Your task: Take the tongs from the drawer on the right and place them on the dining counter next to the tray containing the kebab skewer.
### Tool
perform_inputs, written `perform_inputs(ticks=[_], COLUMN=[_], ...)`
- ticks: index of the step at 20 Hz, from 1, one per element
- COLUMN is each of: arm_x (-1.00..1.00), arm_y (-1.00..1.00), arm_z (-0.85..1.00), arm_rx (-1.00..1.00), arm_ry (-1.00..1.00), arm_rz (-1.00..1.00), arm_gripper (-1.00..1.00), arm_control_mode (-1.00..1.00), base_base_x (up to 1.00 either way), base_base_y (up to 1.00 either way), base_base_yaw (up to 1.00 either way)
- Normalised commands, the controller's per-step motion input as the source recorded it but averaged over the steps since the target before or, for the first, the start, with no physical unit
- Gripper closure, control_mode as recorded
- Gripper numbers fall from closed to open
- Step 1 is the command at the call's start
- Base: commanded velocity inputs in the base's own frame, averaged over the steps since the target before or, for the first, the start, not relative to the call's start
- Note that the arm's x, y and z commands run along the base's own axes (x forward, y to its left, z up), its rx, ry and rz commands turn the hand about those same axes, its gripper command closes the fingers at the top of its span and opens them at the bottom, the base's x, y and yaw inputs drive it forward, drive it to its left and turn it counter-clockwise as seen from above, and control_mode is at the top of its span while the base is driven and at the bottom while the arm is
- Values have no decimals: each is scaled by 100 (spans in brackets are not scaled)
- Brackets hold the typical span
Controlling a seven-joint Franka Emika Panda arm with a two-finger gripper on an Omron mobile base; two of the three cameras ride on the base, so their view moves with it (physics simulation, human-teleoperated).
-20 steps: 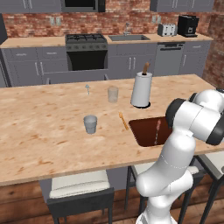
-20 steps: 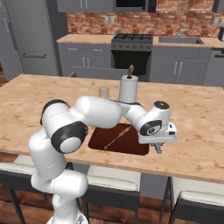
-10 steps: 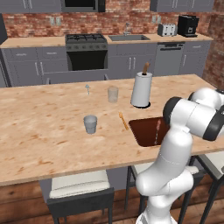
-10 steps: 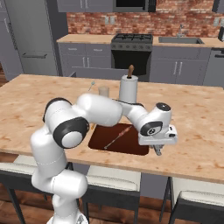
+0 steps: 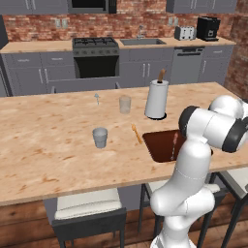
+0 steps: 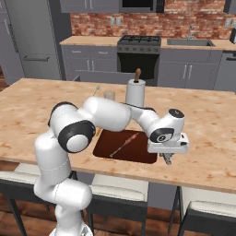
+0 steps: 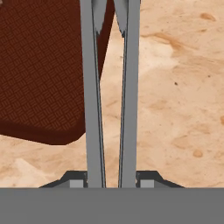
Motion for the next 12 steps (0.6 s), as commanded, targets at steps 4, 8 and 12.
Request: perform_inputs(ticks=[4, 8, 12], arm_x=[7, 9, 11], arm_y=[0, 0, 0], arm_z=[-8, -25, -29], arm_rx=[0, 0, 0], arm_ry=[-3, -2, -5], arm_rz=[-2, -2, -2], arm_gripper=[100, 100, 100], arm_control_mode=[-100, -100, -100], base_base_x=[0, 0, 0], base_base_y=[0, 0, 0], base_base_yaw=[0, 0, 0])
